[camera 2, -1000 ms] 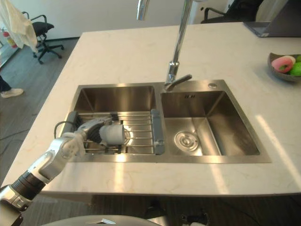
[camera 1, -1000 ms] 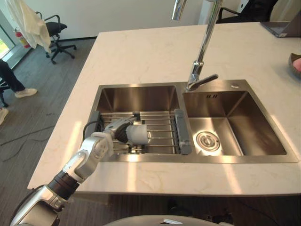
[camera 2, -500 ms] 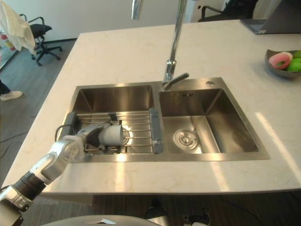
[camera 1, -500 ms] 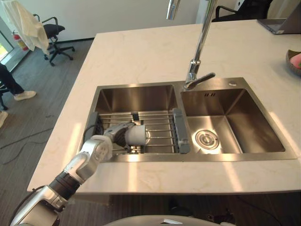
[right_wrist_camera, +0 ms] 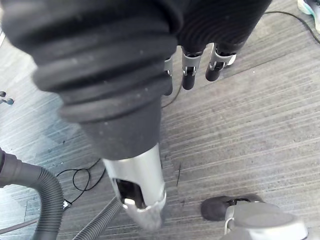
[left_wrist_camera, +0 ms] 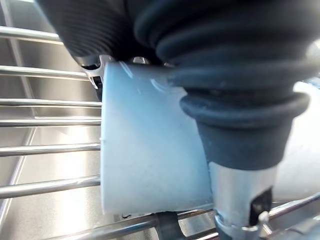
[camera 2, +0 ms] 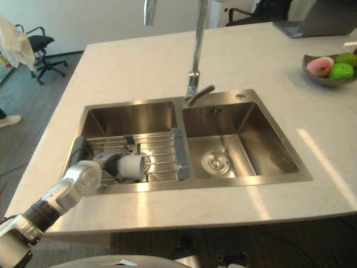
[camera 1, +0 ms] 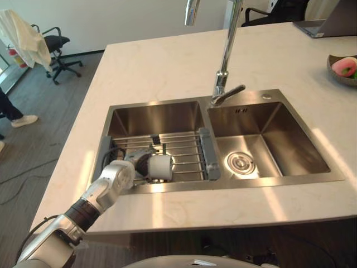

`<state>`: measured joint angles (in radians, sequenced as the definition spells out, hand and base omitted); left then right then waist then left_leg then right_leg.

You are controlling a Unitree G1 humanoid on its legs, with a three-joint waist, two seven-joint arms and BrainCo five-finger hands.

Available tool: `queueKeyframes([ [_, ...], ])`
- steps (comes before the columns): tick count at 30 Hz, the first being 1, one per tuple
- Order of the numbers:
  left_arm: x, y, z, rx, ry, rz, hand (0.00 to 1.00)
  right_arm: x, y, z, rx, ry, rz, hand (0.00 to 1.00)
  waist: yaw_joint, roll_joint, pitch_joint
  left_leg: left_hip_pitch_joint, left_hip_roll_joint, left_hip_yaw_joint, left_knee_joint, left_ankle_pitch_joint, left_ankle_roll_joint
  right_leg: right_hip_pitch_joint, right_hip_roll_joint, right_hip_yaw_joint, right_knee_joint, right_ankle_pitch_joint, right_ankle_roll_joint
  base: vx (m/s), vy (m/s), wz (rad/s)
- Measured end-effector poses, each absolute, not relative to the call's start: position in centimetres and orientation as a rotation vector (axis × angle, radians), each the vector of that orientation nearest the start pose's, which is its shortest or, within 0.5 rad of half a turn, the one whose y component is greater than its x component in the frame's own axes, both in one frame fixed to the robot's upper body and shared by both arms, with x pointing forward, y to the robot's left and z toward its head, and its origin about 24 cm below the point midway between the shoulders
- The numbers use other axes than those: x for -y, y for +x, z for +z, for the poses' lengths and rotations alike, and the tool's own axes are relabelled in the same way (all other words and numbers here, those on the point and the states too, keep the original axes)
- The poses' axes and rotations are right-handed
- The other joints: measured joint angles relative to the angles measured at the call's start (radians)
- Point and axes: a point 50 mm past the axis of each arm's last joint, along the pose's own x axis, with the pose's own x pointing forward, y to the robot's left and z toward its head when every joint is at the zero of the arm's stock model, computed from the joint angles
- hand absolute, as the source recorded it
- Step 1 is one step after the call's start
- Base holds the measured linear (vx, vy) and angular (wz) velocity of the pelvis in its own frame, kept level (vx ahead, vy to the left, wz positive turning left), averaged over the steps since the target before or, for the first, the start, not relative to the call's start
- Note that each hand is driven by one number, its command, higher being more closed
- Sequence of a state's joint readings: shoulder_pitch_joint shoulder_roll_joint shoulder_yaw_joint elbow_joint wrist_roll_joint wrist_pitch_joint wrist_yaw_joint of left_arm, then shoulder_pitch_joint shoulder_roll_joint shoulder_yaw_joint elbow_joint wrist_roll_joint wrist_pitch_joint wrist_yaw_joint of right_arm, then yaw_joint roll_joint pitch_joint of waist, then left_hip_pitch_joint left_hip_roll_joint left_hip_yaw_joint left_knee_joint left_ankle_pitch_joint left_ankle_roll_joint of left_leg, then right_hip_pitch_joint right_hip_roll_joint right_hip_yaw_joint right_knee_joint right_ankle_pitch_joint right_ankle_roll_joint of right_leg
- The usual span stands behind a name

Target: Walk over to the sink, pick up the cup, carry it to the dishwasher, place the cup inside the dishwasher, then close the dishwasher door

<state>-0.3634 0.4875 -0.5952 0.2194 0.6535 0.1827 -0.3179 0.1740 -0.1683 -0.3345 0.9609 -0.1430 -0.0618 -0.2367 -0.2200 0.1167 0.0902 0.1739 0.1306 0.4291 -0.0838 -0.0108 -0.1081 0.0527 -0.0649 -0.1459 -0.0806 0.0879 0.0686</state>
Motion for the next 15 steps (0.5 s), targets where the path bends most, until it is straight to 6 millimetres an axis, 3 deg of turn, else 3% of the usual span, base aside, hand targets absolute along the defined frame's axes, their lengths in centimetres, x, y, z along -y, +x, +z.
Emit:
queueKeyframes([
  [1, -13.17, 29.1, 2.44, -0.194, 1.32, -0.669, 1.0, 27.32, 6.89, -14.11, -1.041, -0.262, -0.556, 0.0, 0.0, 0.004, -0.003, 0.003, 0.0, 0.003, 0.0, -0.002, -0.001, 0.001, 0.0, 0.003, 0.0, 0.0, 0.0, -0.04, -0.015, -0.07],
  [15, -13.46, 29.72, 1.46, -0.234, 1.281, -0.63, 1.0, 27.08, 6.75, -14.28, -1.065, -0.262, -0.534, 0.0, 0.001, 0.004, -0.004, 0.002, -0.002, 0.006, 0.0, -0.007, -0.007, 0.001, -0.003, 0.021, -0.006, -0.01, 0.012, -0.04, -0.015, -0.01],
])
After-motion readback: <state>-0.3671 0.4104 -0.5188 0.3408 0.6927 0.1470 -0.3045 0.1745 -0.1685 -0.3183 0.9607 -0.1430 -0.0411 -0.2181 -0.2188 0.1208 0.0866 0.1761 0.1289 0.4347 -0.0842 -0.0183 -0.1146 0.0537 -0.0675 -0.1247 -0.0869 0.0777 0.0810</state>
